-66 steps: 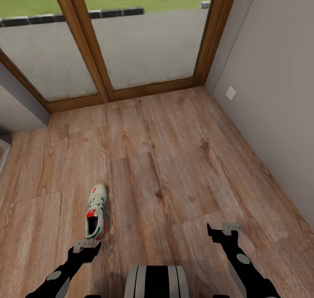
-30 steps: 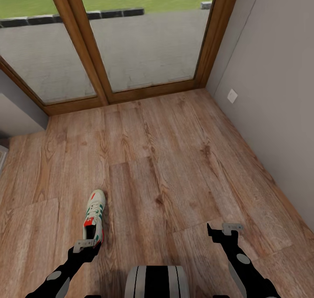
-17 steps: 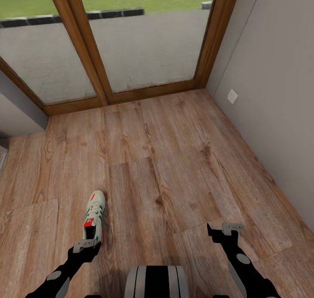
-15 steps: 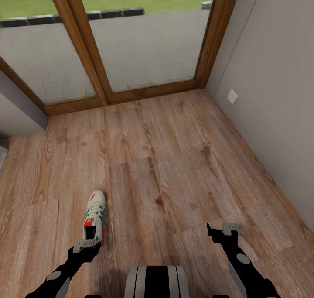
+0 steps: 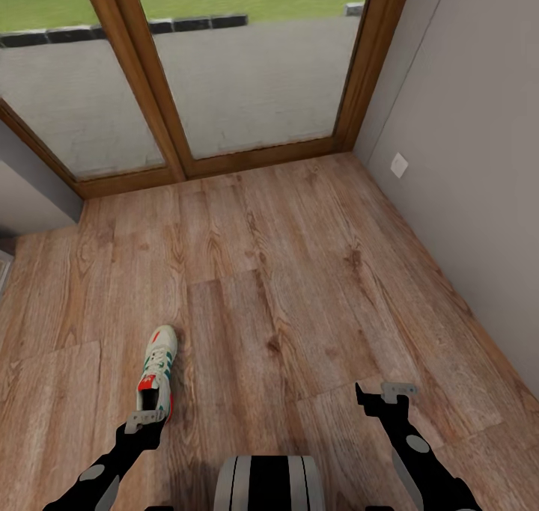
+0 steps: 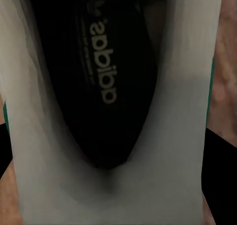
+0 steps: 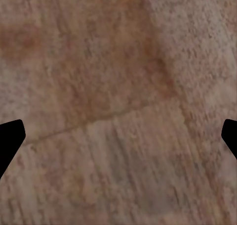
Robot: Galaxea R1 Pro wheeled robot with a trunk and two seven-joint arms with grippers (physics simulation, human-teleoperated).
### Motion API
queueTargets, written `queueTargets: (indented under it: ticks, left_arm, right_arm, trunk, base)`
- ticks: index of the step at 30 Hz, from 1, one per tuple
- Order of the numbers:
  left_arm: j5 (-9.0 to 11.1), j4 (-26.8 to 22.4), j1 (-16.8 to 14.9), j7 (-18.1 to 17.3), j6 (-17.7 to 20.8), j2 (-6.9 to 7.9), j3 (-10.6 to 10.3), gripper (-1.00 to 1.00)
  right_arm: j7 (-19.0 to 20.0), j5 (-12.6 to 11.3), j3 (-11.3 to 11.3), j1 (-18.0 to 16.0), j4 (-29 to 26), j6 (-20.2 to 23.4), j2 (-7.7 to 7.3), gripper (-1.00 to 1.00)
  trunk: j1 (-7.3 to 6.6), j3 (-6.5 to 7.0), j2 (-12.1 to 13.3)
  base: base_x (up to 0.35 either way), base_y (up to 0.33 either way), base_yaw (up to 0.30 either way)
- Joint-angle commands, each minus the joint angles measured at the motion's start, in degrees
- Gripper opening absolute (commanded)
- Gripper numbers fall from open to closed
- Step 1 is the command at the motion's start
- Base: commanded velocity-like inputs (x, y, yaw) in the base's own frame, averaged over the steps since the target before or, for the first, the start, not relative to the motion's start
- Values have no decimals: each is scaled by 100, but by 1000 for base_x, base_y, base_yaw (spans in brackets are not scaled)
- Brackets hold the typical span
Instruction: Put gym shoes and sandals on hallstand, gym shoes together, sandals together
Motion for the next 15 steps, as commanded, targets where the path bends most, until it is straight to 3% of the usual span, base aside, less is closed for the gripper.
queueTargets:
  ticks: [1,15]
  left_arm:
    - [-62,4,-4,-25,-25,-2,53,-100]
    - [-61,5,-4,-24,-25,-3,56,-100]
  right_arm:
    - [4,4,-8,-2,3,-18,1,100]
    - [4,5,-8,-2,5,-18,1,100]
  trunk:
    - [-1,-3,-1]
    - [-1,-3,-1]
  base:
    - [0,0,0]
    - [0,0,0]
